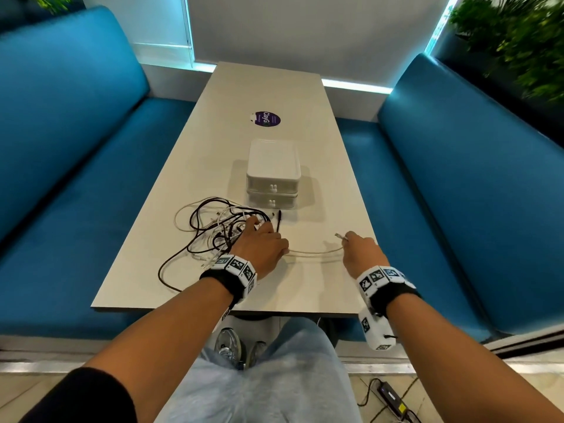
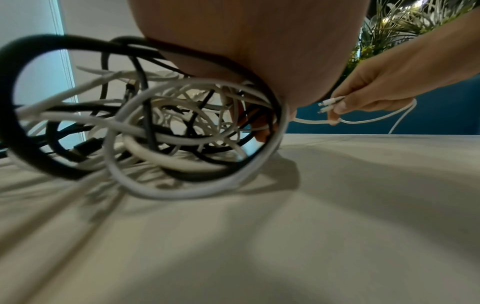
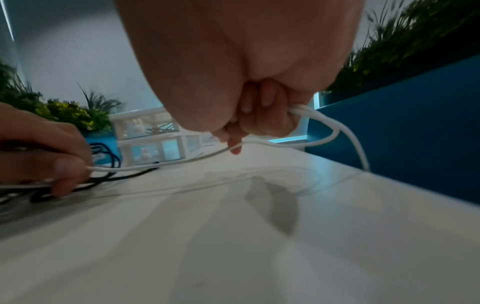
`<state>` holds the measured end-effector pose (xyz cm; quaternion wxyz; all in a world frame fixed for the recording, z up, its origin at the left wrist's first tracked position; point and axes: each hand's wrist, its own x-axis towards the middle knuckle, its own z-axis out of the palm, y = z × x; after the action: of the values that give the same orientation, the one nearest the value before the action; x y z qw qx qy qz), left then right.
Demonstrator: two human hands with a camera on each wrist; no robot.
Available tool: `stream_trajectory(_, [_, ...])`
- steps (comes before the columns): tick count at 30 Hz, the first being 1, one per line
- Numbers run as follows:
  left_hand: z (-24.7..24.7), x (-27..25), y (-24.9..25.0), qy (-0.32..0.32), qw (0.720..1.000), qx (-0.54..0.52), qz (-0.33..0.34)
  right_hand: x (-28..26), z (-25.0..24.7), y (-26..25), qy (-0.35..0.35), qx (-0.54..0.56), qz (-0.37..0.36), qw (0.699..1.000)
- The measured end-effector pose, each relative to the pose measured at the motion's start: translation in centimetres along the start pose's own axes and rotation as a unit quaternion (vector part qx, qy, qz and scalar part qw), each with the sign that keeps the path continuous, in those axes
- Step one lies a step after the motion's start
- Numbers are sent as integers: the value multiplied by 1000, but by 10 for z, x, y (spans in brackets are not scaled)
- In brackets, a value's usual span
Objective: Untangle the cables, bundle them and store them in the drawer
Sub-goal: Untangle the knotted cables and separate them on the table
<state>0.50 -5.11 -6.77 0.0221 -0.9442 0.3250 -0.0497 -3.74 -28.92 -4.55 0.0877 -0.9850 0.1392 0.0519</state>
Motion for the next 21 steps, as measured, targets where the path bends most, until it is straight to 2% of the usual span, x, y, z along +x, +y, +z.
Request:
stream_trajectory(3, [1,1,3,-7,1000,1,-2,-3,9,-25,18,57,-32,998])
stream_trajectory(9, [0,3,7,-2,1000,10,-19,-12,27,-77,-29,107,-163,980])
stream_trajectory(14, [4,-2,2,3,1000,7,-4,-8,30,-83,-78,79,-151,982])
stream_trajectory(21, [1,-1,-4,7,1000,-15,4,-5,24,-67,-62,34,-159,985])
